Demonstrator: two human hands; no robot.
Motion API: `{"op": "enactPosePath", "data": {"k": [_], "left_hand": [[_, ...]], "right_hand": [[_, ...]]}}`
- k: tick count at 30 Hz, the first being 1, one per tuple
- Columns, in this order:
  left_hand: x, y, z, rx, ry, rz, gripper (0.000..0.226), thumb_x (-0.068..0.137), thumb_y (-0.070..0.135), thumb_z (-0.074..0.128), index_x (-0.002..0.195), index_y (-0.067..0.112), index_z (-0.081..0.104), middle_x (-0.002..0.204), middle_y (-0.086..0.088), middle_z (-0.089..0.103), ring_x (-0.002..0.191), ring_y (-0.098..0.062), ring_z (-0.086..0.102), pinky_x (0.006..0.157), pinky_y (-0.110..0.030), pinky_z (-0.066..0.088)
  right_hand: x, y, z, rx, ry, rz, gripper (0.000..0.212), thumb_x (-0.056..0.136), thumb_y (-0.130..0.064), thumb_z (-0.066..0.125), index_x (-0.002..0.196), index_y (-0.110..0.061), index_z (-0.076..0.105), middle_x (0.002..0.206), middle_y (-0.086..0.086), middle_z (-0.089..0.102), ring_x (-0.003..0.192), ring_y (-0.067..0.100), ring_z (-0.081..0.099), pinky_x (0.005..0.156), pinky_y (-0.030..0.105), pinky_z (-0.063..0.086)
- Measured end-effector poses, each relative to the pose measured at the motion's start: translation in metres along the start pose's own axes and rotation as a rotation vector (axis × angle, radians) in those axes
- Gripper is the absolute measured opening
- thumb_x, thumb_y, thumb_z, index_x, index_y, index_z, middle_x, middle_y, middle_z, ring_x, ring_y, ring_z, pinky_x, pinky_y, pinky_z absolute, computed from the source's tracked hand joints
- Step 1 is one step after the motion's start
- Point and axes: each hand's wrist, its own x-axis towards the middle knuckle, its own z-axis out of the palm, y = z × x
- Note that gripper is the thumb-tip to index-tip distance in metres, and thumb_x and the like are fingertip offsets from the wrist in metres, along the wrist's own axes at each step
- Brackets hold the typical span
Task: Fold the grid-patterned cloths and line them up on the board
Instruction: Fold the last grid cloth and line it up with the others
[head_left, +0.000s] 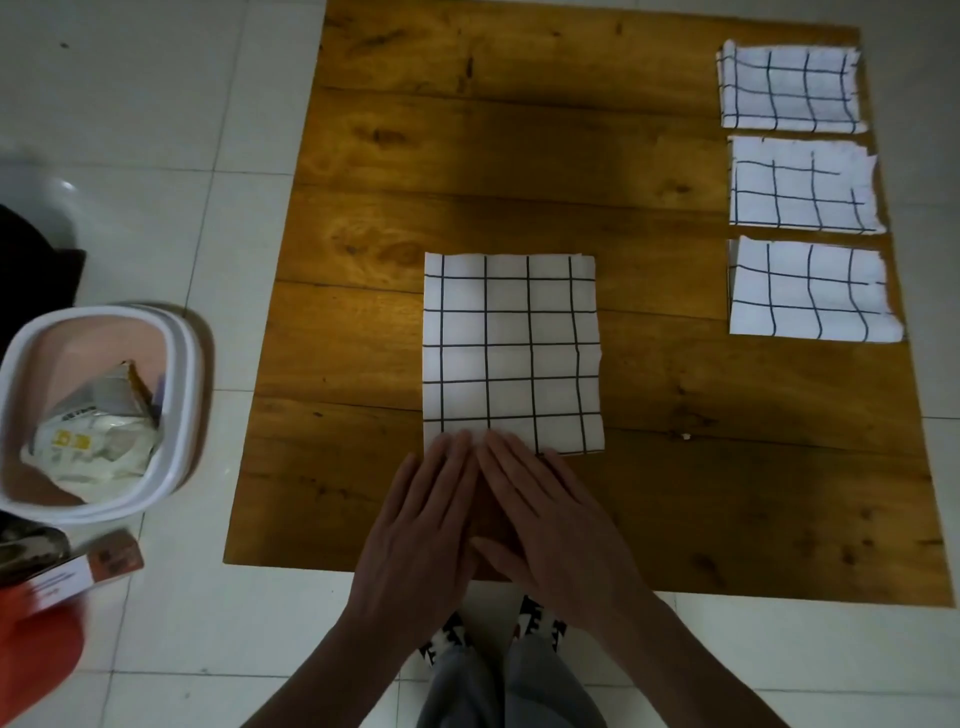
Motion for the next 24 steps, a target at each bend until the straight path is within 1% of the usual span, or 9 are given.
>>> {"op": "enactPosePath", "data": {"k": [3, 7, 12, 17, 19, 21, 23, 24], "left_hand": [[-0.002, -0.003, 0.000, -0.004, -0.027, -0.015, 0.064, 0.110, 0.043, 0.036, 0.163, 0.007, 0.030, 0.173, -0.013, 0.022, 0.161, -0.031, 0.016, 0.127, -0.052, 0.021], [-0.005, -0.007, -0.004, -0.012, -0.033, -0.029, 0.063, 0.111, 0.042, 0.035, 0.165, 0.010, 0.028, 0.174, -0.010, 0.018, 0.162, -0.028, 0.015, 0.129, -0.050, 0.017], [-0.007, -0.016, -0.008, -0.021, -0.057, -0.018, 0.063, 0.113, 0.046, 0.027, 0.165, 0.011, 0.025, 0.175, -0.008, 0.016, 0.162, -0.025, 0.015, 0.128, -0.049, 0.019], [-0.007, -0.019, -0.009, -0.027, -0.049, -0.004, 0.062, 0.113, 0.044, 0.026, 0.165, 0.011, 0.026, 0.175, -0.008, 0.017, 0.162, -0.024, 0.015, 0.127, -0.050, 0.020], [-0.006, -0.019, -0.010, -0.030, -0.020, -0.004, 0.059, 0.113, 0.041, 0.029, 0.165, 0.012, 0.029, 0.174, -0.007, 0.020, 0.162, -0.024, 0.017, 0.128, -0.051, 0.019], [-0.004, -0.019, -0.011, -0.029, 0.014, 0.001, 0.057, 0.112, 0.039, 0.035, 0.162, 0.013, 0.035, 0.172, -0.008, 0.027, 0.160, -0.024, 0.022, 0.128, -0.051, 0.019], [0.002, -0.020, -0.014, -0.024, 0.059, 0.014, 0.054, 0.109, 0.038, 0.039, 0.156, 0.012, 0.046, 0.165, -0.010, 0.041, 0.154, -0.026, 0.035, 0.126, -0.051, 0.024], [0.006, -0.020, -0.017, -0.022, 0.087, 0.021, 0.051, 0.108, 0.037, 0.042, 0.151, 0.012, 0.053, 0.158, -0.011, 0.050, 0.148, -0.027, 0.042, 0.125, -0.050, 0.026]], "right_hand": [[-0.004, 0.008, -0.005, -0.034, -0.002, 0.006, 0.077, 0.106, -0.066, 0.028, 0.165, -0.016, 0.020, 0.173, 0.002, 0.015, 0.160, 0.016, 0.011, 0.125, 0.045, 0.018], [-0.013, 0.020, -0.008, -0.027, -0.003, 0.048, 0.076, 0.107, -0.065, 0.028, 0.165, -0.017, 0.020, 0.173, 0.001, 0.014, 0.160, 0.015, 0.011, 0.124, 0.046, 0.021], [-0.037, 0.050, -0.012, -0.030, 0.007, 0.190, 0.075, 0.107, -0.064, 0.020, 0.165, -0.016, 0.019, 0.174, 0.003, 0.012, 0.160, 0.017, 0.011, 0.124, 0.048, 0.021], [-0.043, 0.059, -0.011, -0.068, 0.025, 0.183, 0.075, 0.107, -0.064, 0.022, 0.165, -0.016, 0.020, 0.174, 0.003, 0.013, 0.160, 0.018, 0.012, 0.125, 0.048, 0.021], [-0.043, 0.057, -0.009, -0.087, 0.044, 0.184, 0.073, 0.108, -0.062, 0.022, 0.164, -0.016, 0.022, 0.173, 0.003, 0.014, 0.160, 0.018, 0.013, 0.125, 0.053, 0.023], [-0.042, 0.057, -0.010, -0.113, 0.085, 0.176, 0.069, 0.108, -0.058, 0.026, 0.163, -0.016, 0.027, 0.172, 0.005, 0.020, 0.159, 0.021, 0.020, 0.124, 0.056, 0.026], [-0.039, 0.060, -0.011, -0.158, 0.145, 0.145, 0.064, 0.107, -0.052, 0.032, 0.158, -0.014, 0.040, 0.167, 0.009, 0.034, 0.153, 0.026, 0.034, 0.122, 0.056, 0.028], [-0.036, 0.062, -0.013, -0.181, 0.178, 0.123, 0.061, 0.106, -0.049, 0.035, 0.154, -0.013, 0.047, 0.161, 0.011, 0.043, 0.148, 0.027, 0.042, 0.123, 0.054, 0.027]]}}
